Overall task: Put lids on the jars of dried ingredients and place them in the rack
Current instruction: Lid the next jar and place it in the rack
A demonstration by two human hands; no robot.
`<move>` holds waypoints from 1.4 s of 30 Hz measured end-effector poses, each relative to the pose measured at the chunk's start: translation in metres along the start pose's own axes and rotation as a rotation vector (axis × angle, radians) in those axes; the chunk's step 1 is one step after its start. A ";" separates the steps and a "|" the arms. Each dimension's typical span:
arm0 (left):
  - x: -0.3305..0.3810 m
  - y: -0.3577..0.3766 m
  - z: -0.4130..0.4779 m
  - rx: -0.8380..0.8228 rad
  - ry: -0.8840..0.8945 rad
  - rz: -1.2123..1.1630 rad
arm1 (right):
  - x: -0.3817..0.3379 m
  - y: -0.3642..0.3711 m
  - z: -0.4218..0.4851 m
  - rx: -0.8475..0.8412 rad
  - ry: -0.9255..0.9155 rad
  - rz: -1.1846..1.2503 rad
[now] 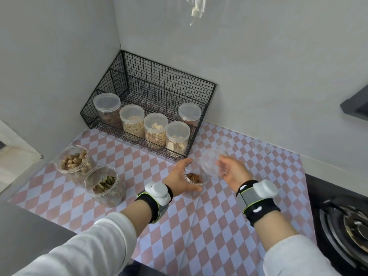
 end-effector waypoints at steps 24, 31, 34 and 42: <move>-0.010 -0.001 0.004 0.011 0.053 -0.115 | 0.020 0.032 0.002 0.065 -0.172 -0.530; -0.012 0.002 0.001 0.000 0.034 -0.060 | 0.016 0.044 -0.008 -0.080 -0.266 -0.712; -0.011 0.003 0.000 -0.009 0.025 -0.045 | 0.006 0.054 -0.020 -0.186 -0.410 -0.909; -0.007 0.000 -0.003 -0.022 0.017 -0.024 | 0.001 0.053 -0.032 -0.146 -0.376 -1.500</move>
Point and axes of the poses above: each hand's wrist, its own z-axis towards the middle knuckle, its own y-axis out of the palm, x = y × z, the point moved 5 cm from there along z, towards the middle knuckle, and after that the axes turned 9 degrees about z, right-handed, at the moved point
